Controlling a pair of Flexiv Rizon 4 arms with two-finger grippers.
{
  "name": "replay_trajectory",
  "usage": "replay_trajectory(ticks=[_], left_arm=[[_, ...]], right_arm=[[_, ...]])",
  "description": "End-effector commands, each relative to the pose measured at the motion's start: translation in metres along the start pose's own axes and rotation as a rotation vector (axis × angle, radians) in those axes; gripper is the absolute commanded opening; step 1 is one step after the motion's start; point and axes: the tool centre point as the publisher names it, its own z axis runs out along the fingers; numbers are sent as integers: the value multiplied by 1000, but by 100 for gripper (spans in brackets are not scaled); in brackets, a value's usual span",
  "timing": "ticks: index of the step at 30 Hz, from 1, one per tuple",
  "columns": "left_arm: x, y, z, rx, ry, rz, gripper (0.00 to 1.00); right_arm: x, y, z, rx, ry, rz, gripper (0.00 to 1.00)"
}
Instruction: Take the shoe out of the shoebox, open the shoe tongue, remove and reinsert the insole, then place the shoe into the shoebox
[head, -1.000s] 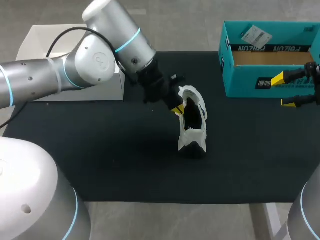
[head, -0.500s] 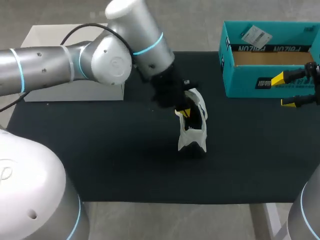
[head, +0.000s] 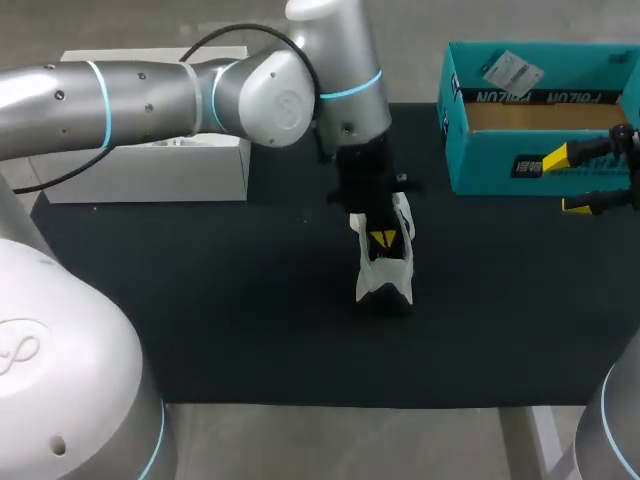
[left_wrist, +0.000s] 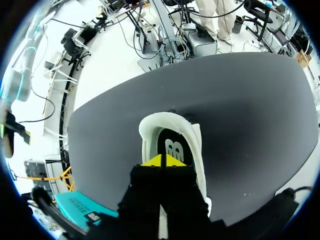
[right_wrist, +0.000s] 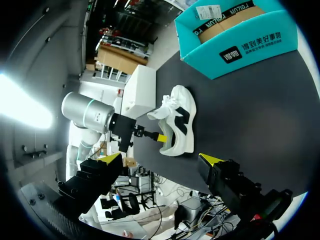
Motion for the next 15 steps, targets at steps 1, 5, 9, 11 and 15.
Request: replay_trajectory(ticks=[1, 5, 9, 11, 15], left_arm=[[-3, 3, 15, 57, 25, 4, 0], [5, -3, 26, 96, 47, -1, 0], [10, -5, 37, 110, 71, -2, 0], [12, -7, 43, 124, 83, -1, 0], [13, -8, 54, 144, 85, -2, 0]], right_arm=[[0, -1, 0, -1, -3, 1, 100], [0, -1, 0, -1, -3, 1, 100], [0, -1, 0, -1, -3, 1, 100], [0, -1, 0, -1, -3, 1, 100], [0, -1, 0, -1, -3, 1, 100]])
